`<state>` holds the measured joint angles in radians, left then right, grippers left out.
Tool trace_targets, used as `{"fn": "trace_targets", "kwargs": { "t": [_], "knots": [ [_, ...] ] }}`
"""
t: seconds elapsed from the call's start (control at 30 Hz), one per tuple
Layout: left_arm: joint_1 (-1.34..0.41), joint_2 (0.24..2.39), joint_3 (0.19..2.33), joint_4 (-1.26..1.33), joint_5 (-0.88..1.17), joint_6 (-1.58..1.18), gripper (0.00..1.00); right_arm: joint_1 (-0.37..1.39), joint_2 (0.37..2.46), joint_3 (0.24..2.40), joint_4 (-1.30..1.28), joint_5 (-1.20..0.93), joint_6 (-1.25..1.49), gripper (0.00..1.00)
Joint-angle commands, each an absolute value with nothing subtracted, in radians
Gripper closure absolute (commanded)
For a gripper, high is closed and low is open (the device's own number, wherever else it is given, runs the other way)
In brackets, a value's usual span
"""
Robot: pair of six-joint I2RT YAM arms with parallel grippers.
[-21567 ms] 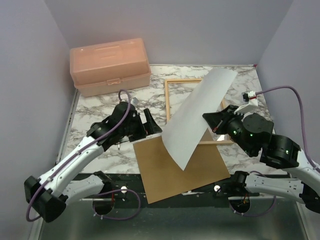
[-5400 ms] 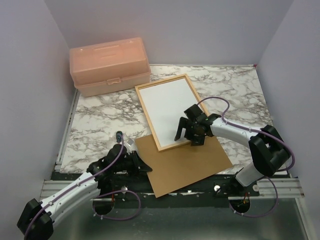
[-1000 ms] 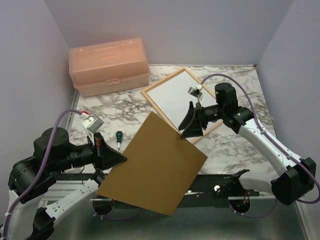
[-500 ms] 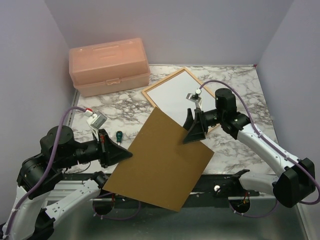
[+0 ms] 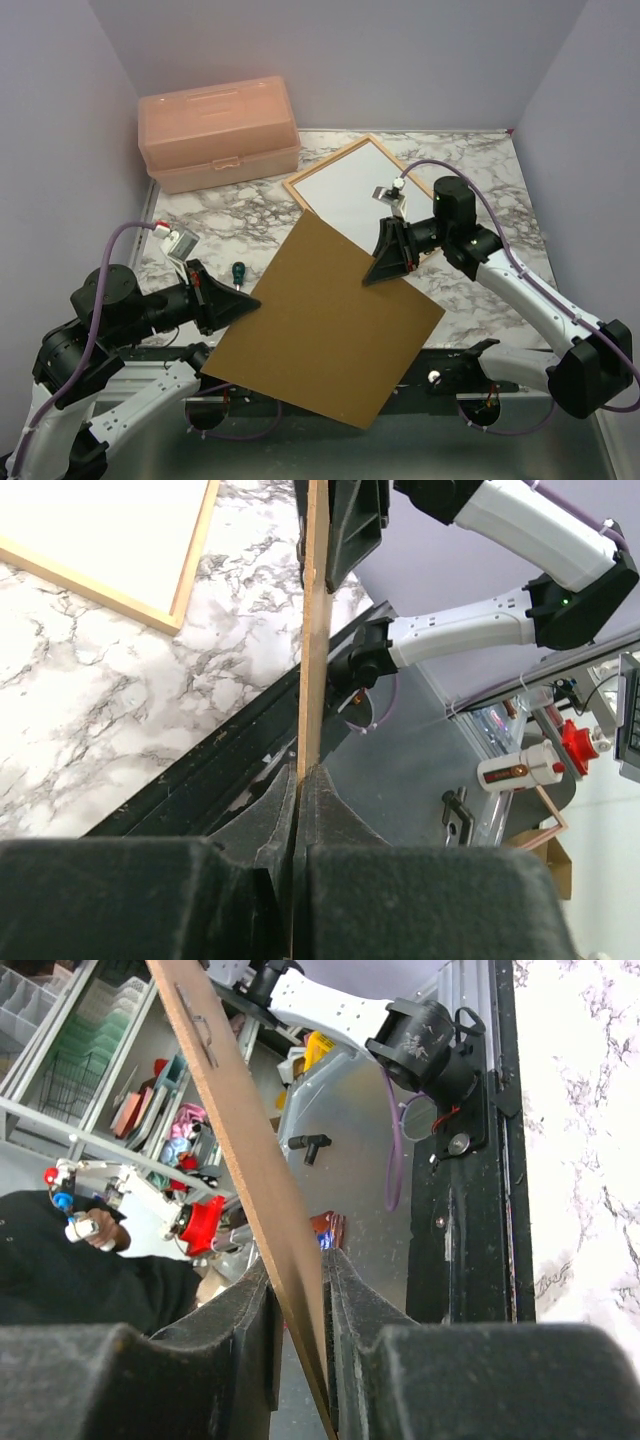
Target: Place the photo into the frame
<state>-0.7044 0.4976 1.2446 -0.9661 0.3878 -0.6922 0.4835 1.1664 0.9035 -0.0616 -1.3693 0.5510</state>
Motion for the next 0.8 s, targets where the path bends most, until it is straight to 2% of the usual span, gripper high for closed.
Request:
{"fn": "trace_targets", "kwargs": {
  "t": [0.0,0.07,0.13,0.2,0.33,0.4,0.47,0.6,0.77],
  "knots": [
    [-0.706,0.473,1.224,-0.873,0.334,-0.742,0.96,0.489,1.152,0.914,-0.043,-1.388,0.569,0.81],
    [-0.707,0.471,1.216,-0.873,0.33,-0.745,0.96,0.489,1.149,0.916,-0.043,-1.391,0.567,0.88],
    [-0.707,0.467,1.21,-0.872,0.322,-0.748,0.9,0.488,1.143,0.915,-0.044,-1.384,0.567,0.98],
    [-0.706,0.462,1.202,-0.869,0.31,-0.754,0.77,0.489,1.139,0.913,-0.048,-1.378,0.568,0.99],
    [-0.706,0.458,1.18,-0.866,0.291,-0.767,0.31,0.489,1.125,0.916,-0.048,-1.346,0.576,0.99],
    [-0.707,0.462,1.165,-0.872,0.278,-0.775,0.16,0.488,1.11,0.924,-0.054,-1.296,0.58,0.99],
    [-0.706,0.474,1.155,-0.891,0.257,-0.781,0.11,0.489,1.092,0.937,-0.084,-1.222,0.568,0.99],
    [-0.707,0.517,1.142,-0.946,0.207,-0.783,0.07,0.488,1.084,0.985,-0.259,-1.01,0.462,0.99],
    [-0.706,0.572,1.133,-1.019,0.111,-0.797,0.05,0.487,1.1,1.004,-0.325,-0.806,0.466,0.99]
  ]
}}
